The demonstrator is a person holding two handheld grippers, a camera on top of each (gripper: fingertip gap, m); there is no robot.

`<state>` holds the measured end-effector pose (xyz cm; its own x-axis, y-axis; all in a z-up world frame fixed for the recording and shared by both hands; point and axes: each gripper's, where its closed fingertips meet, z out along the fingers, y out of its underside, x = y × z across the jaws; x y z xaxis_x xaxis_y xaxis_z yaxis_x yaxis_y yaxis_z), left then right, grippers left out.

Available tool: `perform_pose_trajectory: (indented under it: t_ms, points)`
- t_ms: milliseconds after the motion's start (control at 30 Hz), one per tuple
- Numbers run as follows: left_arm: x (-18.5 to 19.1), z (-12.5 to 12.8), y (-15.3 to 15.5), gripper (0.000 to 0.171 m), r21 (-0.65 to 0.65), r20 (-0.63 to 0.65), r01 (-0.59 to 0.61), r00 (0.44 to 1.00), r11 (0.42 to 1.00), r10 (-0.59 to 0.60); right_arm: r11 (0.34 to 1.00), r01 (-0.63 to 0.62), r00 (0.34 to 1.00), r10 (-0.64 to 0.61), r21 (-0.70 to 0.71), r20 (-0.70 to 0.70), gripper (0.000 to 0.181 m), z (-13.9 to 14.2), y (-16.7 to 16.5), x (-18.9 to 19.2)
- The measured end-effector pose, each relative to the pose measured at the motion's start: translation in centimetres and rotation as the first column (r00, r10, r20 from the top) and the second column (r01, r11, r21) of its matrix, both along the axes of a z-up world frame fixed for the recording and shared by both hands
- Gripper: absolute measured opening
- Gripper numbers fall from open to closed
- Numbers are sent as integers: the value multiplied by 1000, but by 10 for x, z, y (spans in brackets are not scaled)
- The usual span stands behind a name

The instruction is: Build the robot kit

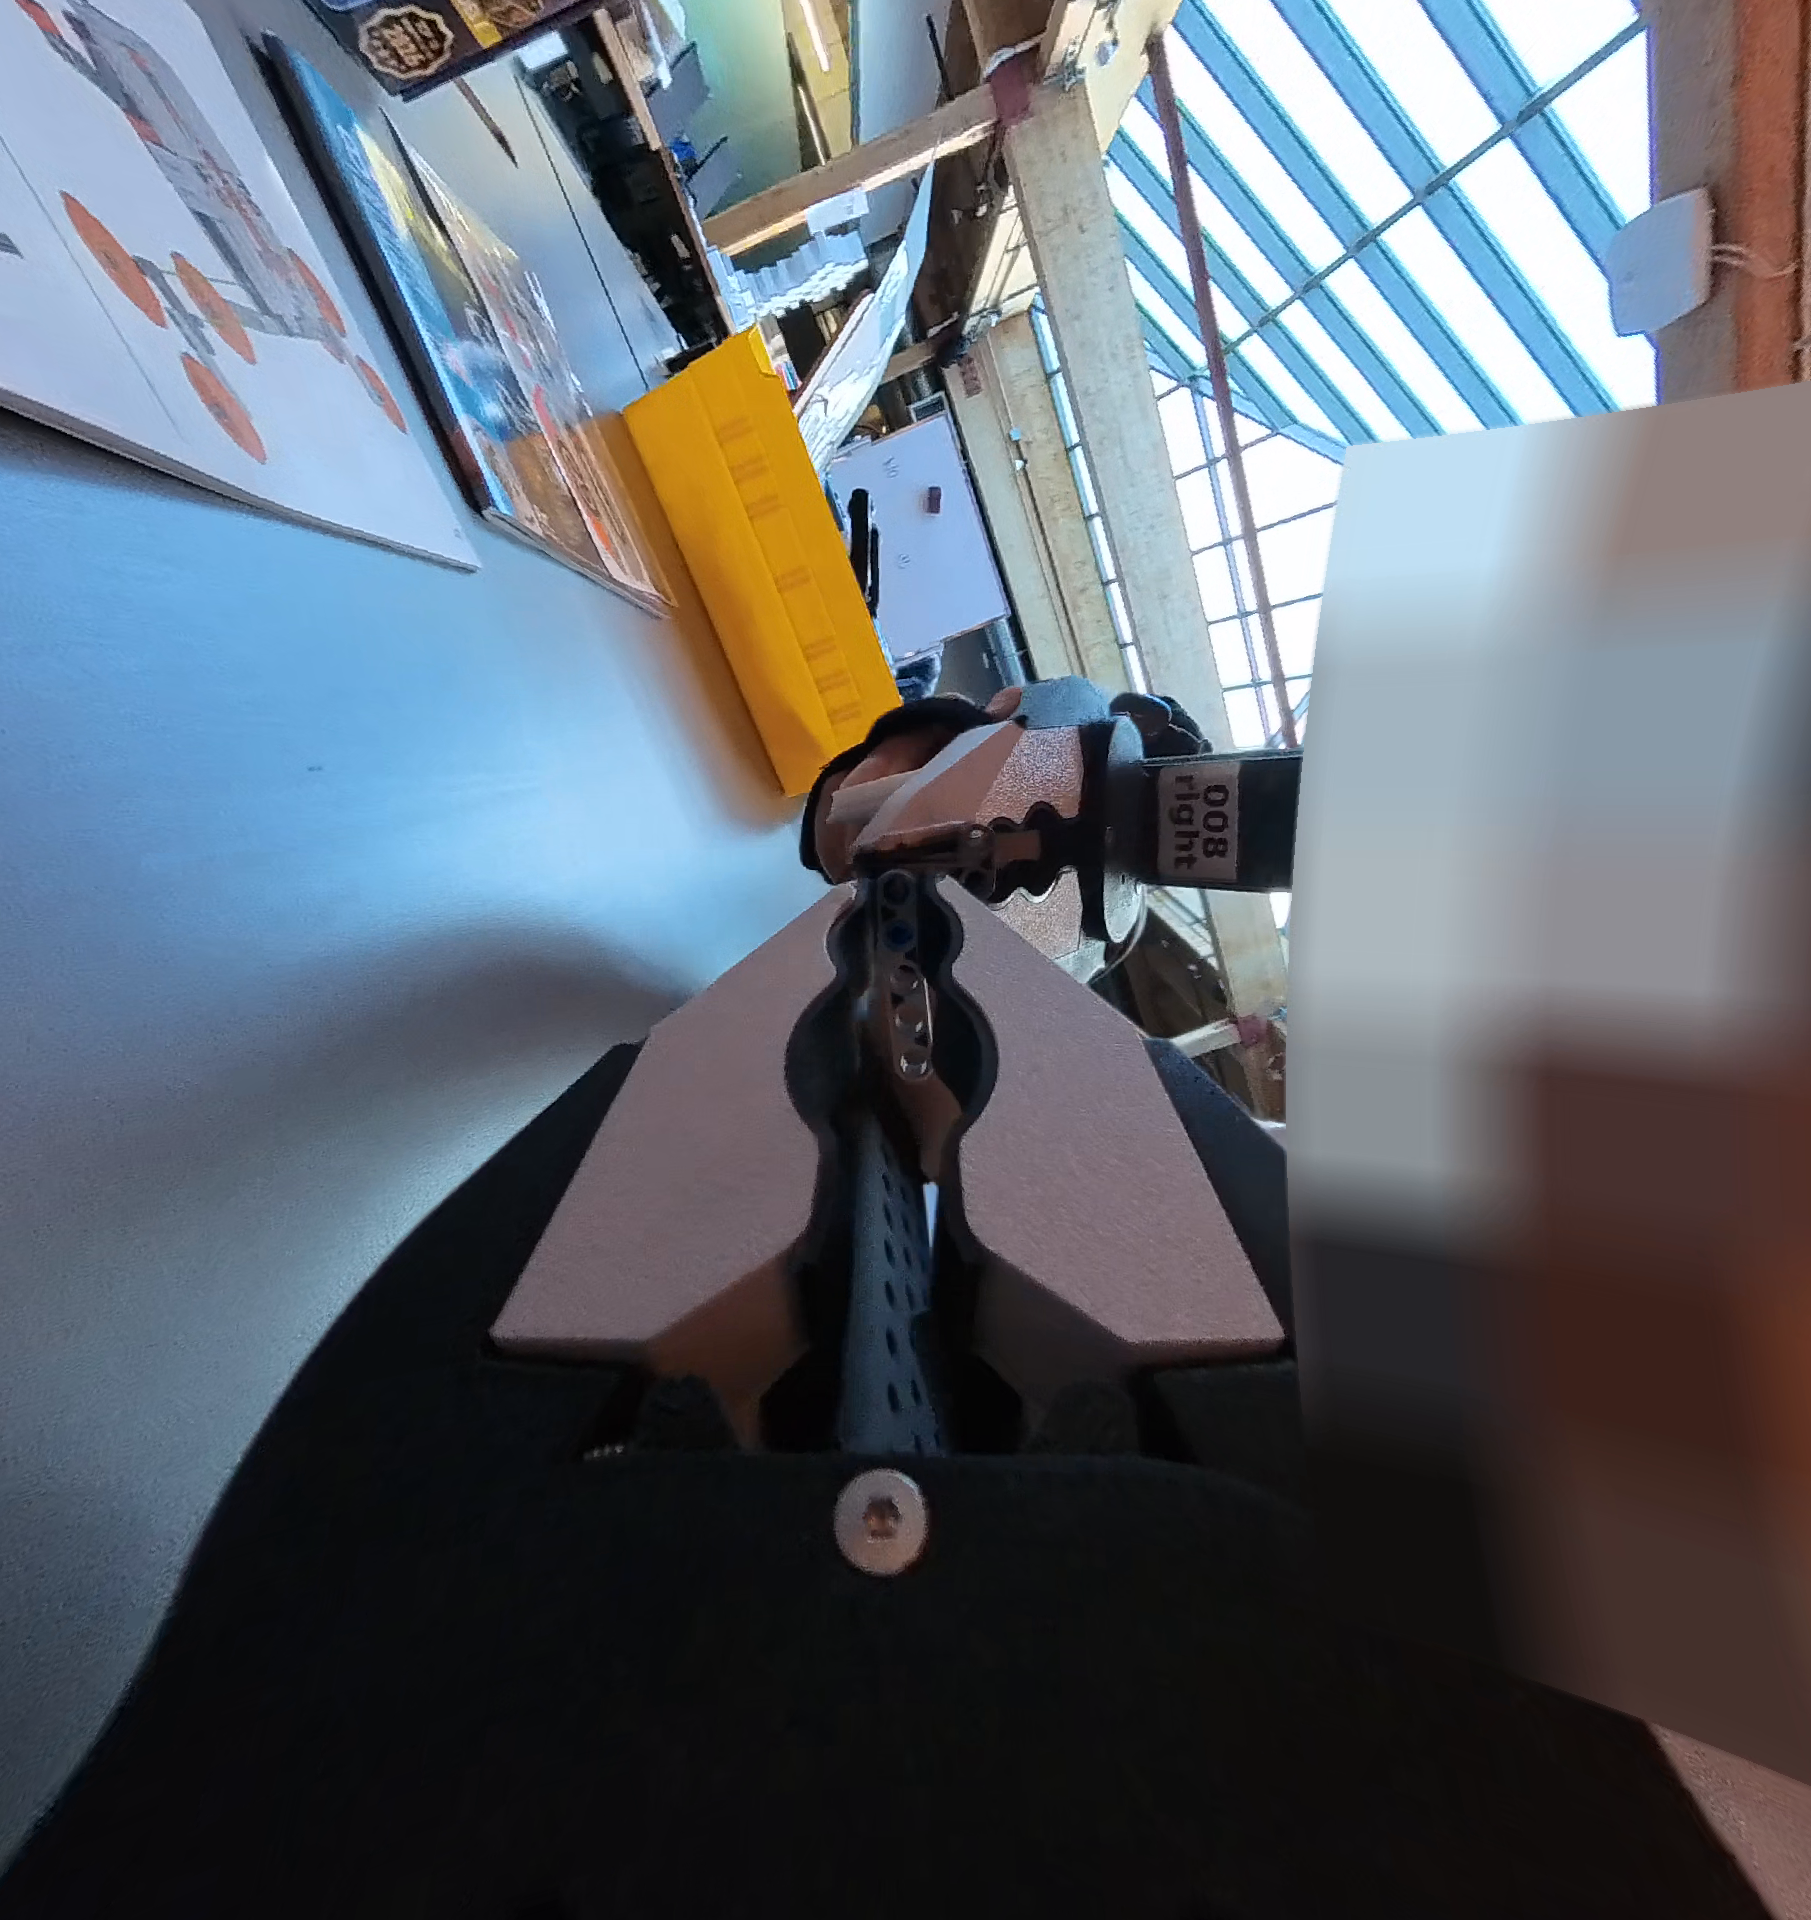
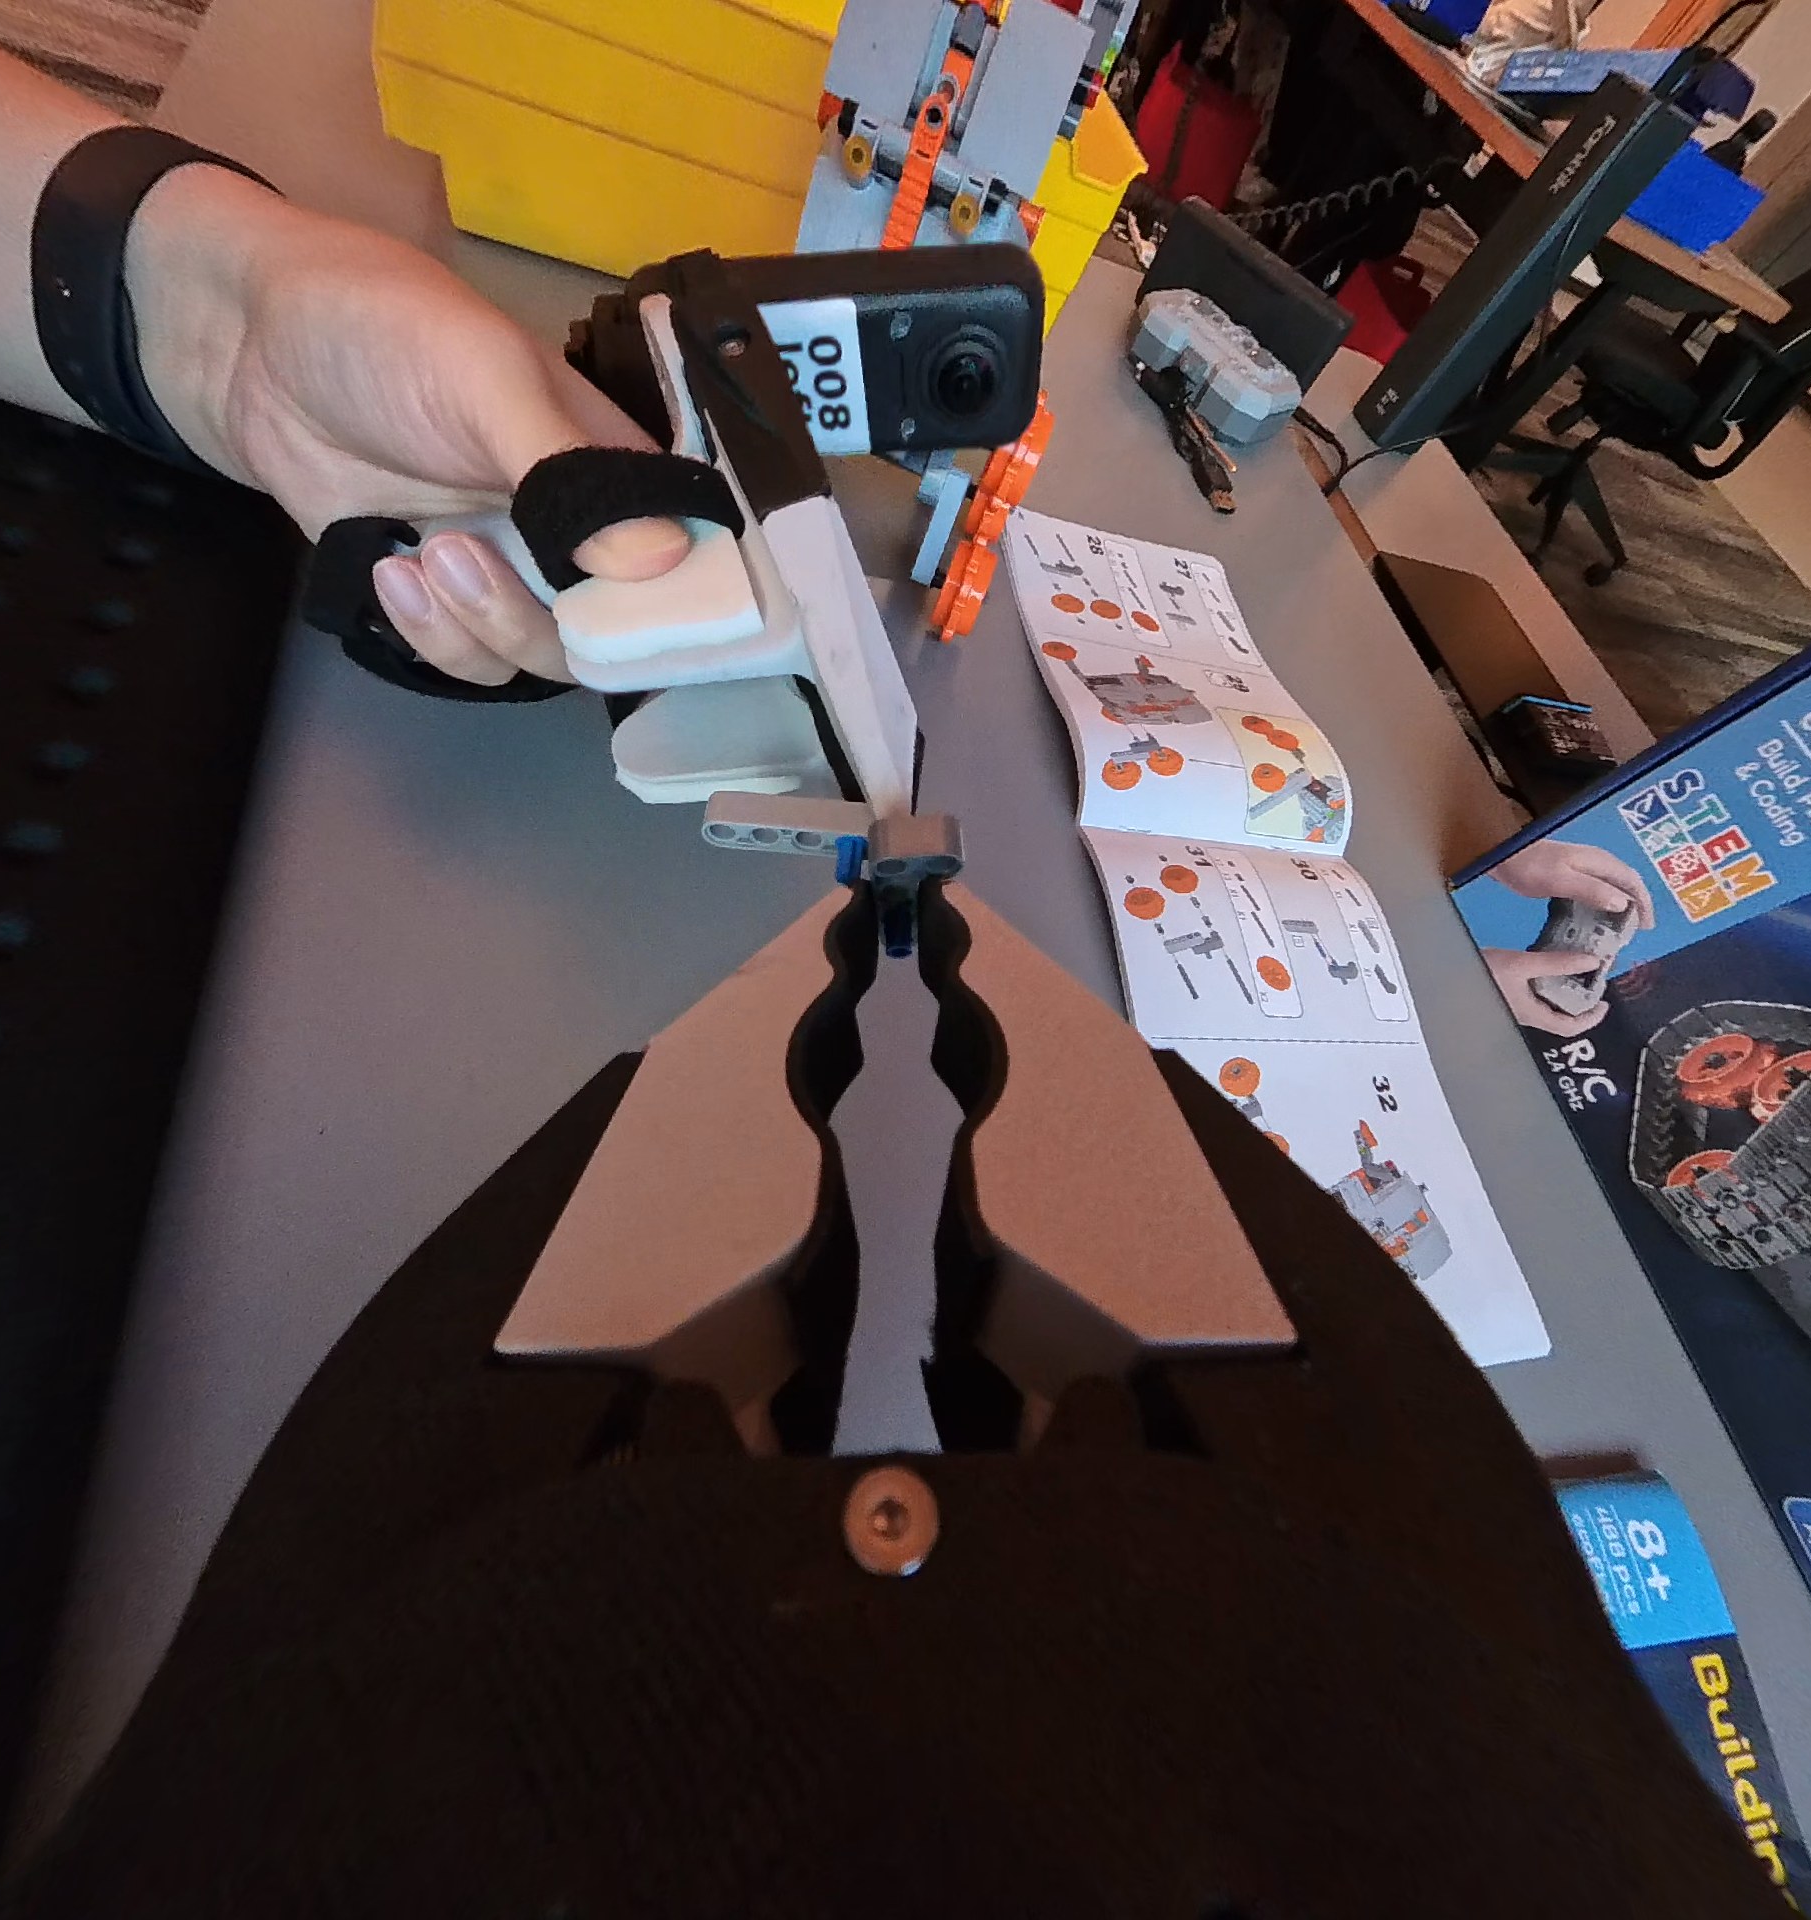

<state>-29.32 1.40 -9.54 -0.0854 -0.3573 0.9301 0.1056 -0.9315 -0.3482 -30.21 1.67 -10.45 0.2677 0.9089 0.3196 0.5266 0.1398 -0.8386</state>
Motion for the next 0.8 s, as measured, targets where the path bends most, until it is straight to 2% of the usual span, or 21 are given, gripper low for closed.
perform_pose_trajectory:
  t_ms: [200, 567, 700, 800]
  points:
    - [2, -13, 2, 6, 115, -150, -37, 987, 993, 54, 1000, 20, 996, -22, 22, 83, 6, -12, 3, 2]
    - [5, -5, 0, 6, 102, -97, -10, 995, 995, 20, 998, -26, 999, 25, -56, -21, 7, -4, 0, 5]
    - [7, 2, -3, 6, 75, -43, 10, 999, 997, -7, 998, -29, 999, 28, -53, -16, 13, -6, -1, 4]
    - [8, 2, -4, 5, 81, -40, 15, 999, 997, -12, 999, -36, 999, 35, -28, -7, 7, -6, -2, 4]
